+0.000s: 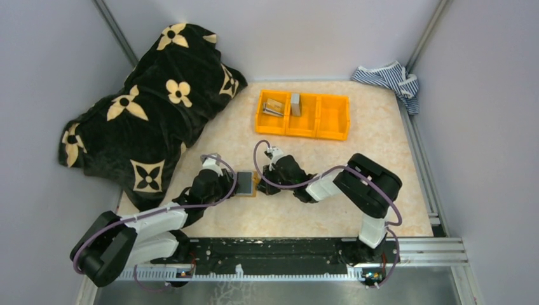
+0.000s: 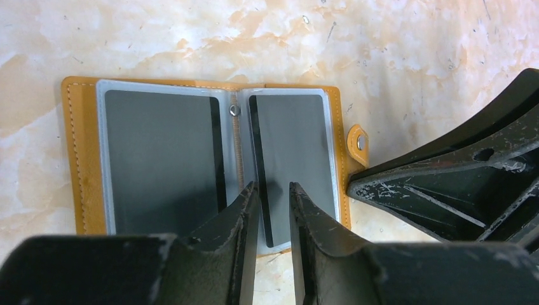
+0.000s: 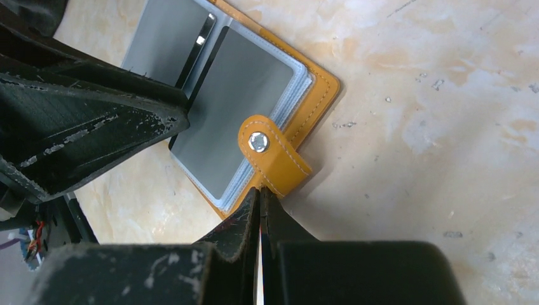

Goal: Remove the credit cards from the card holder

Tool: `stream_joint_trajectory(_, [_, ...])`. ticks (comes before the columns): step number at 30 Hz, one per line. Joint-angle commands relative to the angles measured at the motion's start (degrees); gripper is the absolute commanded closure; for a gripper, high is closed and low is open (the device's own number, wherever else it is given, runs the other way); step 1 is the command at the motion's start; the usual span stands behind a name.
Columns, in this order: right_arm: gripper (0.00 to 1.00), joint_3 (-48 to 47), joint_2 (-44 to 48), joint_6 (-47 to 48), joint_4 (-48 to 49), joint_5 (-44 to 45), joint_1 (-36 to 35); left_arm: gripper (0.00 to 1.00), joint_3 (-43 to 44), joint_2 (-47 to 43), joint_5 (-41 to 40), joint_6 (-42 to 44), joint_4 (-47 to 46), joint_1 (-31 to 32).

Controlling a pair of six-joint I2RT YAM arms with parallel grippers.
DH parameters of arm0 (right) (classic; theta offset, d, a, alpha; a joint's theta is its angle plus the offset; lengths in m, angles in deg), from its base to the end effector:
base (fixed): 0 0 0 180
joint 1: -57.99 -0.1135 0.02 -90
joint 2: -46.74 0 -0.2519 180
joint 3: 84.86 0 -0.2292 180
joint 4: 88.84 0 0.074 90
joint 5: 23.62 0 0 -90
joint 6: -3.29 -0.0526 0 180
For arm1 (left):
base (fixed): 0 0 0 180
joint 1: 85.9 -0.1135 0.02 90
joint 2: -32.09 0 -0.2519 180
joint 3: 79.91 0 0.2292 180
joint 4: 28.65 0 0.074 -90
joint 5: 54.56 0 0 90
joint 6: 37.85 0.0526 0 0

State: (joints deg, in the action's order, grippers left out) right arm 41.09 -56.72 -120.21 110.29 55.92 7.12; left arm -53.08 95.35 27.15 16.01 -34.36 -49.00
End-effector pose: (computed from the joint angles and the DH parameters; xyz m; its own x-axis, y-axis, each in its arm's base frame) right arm 0.2048 0.2669 0.1210 -0.7410 -0.0508 -0.6696 -0.5430 0.6320 0.5530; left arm 0.1640 -0.1137 0.1380 -0.6219 -0.2629 -0.7377 0.1588 0.8801 -0.4475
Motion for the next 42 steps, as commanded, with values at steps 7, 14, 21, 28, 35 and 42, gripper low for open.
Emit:
stream_joint_trajectory(7, [1.00, -2.6, 11.5, 4.1, -10.7, 4.9, -1.1, 0.70, -2.3, 4.8, 6.6, -0.1, -7.3, -3.2])
stream_joint_trajectory(14, [1.00, -4.6, 13.8, 5.5, -13.0, 7.3, -0.8, 0.71, -1.5, 9.0, 12.1, -0.8, -10.7, -3.1])
stream_joint_trajectory(21, [1.00, -6.3, 12.5, 5.5, -11.5, 6.8, 0.5, 0.70, 0.8, 11.0, 15.7, -1.9, -13.5, -1.3])
stream_joint_trajectory(28, [1.00, -7.4, 10.5, 4.7, -10.0, 5.7, 0.9, 0.64, 6.5, -2.6, 11.7, 0.2, 2.6, -1.4])
stream_joint_trajectory(35, [0.86, -9.8, 4.1, 2.3, -6.3, 1.4, 0.9, 0.58, 14.5, -11.0, -0.8, 3.6, 25.6, -2.0])
stream_joint_trajectory(42, [0.86, -12.4, -0.8, 0.6, -2.9, -1.7, -0.2, 0.60, 7.5, -6.6, -1.2, -0.4, 21.0, -2.8])
